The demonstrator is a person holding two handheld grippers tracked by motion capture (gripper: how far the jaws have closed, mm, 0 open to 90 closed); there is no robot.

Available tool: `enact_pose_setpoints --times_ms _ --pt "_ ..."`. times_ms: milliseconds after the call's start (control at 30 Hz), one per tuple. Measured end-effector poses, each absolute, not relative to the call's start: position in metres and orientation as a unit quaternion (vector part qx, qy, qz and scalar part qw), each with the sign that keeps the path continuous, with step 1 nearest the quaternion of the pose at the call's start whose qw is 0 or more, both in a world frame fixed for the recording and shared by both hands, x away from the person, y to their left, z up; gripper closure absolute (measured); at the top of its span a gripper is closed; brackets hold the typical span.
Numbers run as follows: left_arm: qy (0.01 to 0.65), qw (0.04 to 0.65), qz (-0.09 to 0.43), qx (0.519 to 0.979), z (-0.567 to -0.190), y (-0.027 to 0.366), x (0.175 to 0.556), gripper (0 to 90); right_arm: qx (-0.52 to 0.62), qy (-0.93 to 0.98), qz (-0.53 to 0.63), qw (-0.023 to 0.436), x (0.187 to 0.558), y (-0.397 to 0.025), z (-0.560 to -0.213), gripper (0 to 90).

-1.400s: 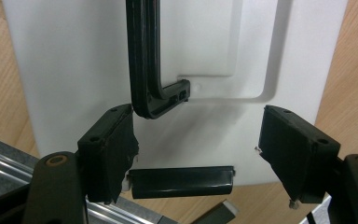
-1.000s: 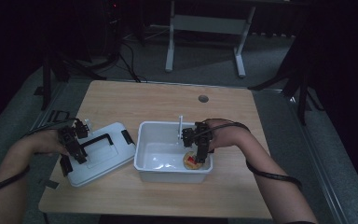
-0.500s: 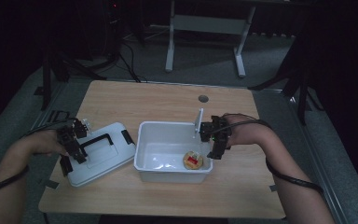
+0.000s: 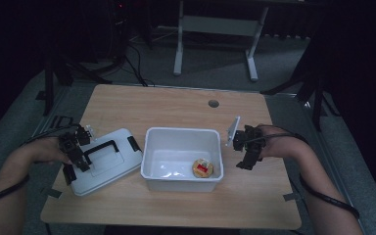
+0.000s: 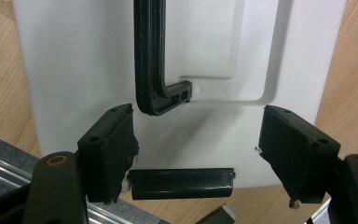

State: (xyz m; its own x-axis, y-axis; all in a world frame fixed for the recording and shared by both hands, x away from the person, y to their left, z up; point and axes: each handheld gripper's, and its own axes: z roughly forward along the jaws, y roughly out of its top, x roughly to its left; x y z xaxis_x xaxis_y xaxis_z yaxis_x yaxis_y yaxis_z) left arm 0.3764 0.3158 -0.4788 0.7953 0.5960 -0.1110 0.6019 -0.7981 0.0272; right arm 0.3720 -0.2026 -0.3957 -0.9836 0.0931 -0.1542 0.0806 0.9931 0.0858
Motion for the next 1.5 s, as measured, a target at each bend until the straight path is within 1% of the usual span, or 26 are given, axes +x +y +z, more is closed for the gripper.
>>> enact_pose_setpoints --times_ms 333,633,833,967,1067,1100,1133,1167,1200,1267,1300,1333,1400,1467,1500 --pt "0.316 0.044 -0.049 0.946 -0.480 0.319 0.375 26.6 0.074 0.994 0.039 0.070 0.371 -0.229 -0.421 13.8" --pt "0.308 0.051 -0.034 0.949 -0.483 0.318 0.373 26.6 0.096 0.993 0.022 0.062 0.372 -0.246 -0.450 13.8" --pt "0.301 0.039 -0.031 0.952 -0.488 0.314 0.374 27.2 0.110 0.992 0.026 0.053 0.373 -0.254 -0.456 14.3" --pt "0.299 0.027 -0.015 0.954 -0.491 0.312 0.376 29.2 0.112 0.992 0.025 0.051 0.373 -0.256 -0.458 14.4" --pt "0.295 0.020 -0.007 0.955 -0.491 0.310 0.377 40.4 0.115 0.992 0.025 0.047 0.374 -0.257 -0.459 14.5" --pt "0.294 0.019 -0.005 0.956 -0.491 0.309 0.378 40.9 0.117 0.992 0.023 0.047 0.374 -0.258 -0.459 14.5" --pt "0.292 0.015 -0.002 0.956 -0.491 0.309 0.378 45.1 0.117 0.992 0.023 0.047 0.374 -0.258 -0.459 14.5" --pt "0.296 0.013 -0.003 0.955 -0.490 0.308 0.379 50.7 0.117 0.992 0.025 0.047 0.374 -0.258 -0.459 14.8" --pt "0.297 0.015 -0.002 0.955 -0.490 0.307 0.380 51.1 0.117 0.992 0.026 0.047 0.375 -0.258 -0.459 14.9" --pt "0.308 0.012 -0.015 0.951 -0.490 0.306 0.383 59.4 0.118 0.992 0.028 0.045 0.374 -0.258 -0.459 14.9" --pt "0.305 0.004 -0.014 0.952 -0.491 0.304 0.383 59.9 0.118 0.992 0.026 0.044 0.374 -0.258 -0.459 14.9" --pt "0.311 -0.002 -0.016 0.950 -0.492 0.304 0.384 62.3 0.118 0.992 0.024 0.043 0.374 -0.258 -0.460 14.9" --pt "0.326 0.000 -0.021 0.945 -0.491 0.306 0.387 66.9 0.118 0.992 0.023 0.044 0.375 -0.259 -0.460 14.9" --pt "0.331 0.002 -0.023 0.943 -0.492 0.305 0.388 67.8 0.121 0.991 0.023 0.043 0.374 -0.260 -0.460 14.9" --pt "0.331 0.002 -0.023 0.943 -0.492 0.305 0.388 69.7 0.121 0.991 0.023 0.043 0.374 -0.260 -0.460 14.9"
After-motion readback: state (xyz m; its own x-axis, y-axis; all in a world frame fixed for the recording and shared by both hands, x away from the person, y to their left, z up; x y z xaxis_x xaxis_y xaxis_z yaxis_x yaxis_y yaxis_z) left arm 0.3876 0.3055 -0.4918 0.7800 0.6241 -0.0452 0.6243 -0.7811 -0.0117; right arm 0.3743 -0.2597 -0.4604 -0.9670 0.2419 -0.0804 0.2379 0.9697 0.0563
